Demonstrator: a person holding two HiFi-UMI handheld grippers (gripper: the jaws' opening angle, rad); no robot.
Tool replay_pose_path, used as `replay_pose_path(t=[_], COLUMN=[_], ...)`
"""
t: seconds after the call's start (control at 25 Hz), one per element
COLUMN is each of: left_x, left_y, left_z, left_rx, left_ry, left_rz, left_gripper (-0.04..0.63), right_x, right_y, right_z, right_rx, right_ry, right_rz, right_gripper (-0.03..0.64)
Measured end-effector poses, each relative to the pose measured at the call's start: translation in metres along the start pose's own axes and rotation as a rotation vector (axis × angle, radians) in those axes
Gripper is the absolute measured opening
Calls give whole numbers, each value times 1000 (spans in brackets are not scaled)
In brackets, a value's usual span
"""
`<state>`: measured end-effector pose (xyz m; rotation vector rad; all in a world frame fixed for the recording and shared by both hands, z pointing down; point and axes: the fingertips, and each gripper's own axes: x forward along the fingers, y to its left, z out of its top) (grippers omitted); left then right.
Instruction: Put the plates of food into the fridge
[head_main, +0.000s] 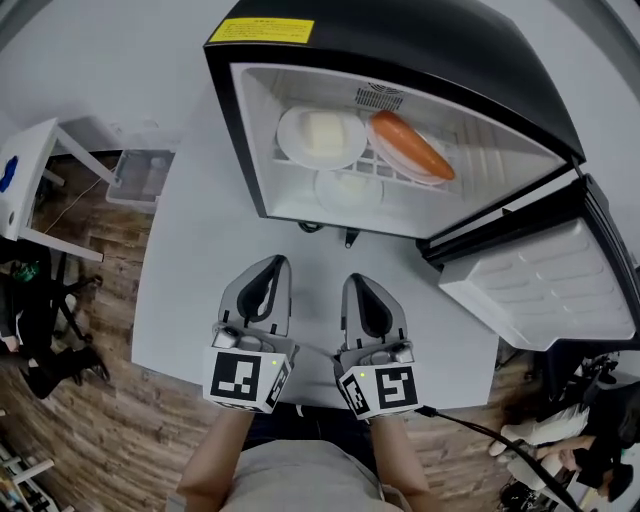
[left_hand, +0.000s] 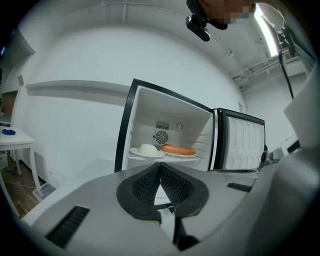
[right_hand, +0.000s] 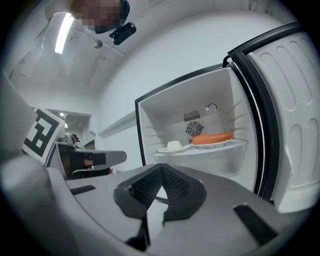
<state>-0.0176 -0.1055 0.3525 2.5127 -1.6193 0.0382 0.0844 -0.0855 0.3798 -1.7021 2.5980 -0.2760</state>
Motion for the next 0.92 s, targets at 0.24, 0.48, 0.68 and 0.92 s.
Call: replay_pose_path(t=[0.24,0.48,0.68,0.92], left_x=[-24,-43,-53,-62], left_y=[5,5,3,5], left_z=[5,4,8,7], left_rx=[-12,-21,-13,-7], left_ry=[-21,-36,-48,-55], left_rz=[22,33,33,38], left_gripper=[8,8,8,8], right_x=[-19,-32,-37,-41], right_y=[16,25,33,44], right_z=[13,15,16,15], right_rx=[-41,-49,-52,-56], right_ry=[-37,-51,-58,-61], right_rz=[-9,-18,-15,-8], right_gripper=[14,14,14,14])
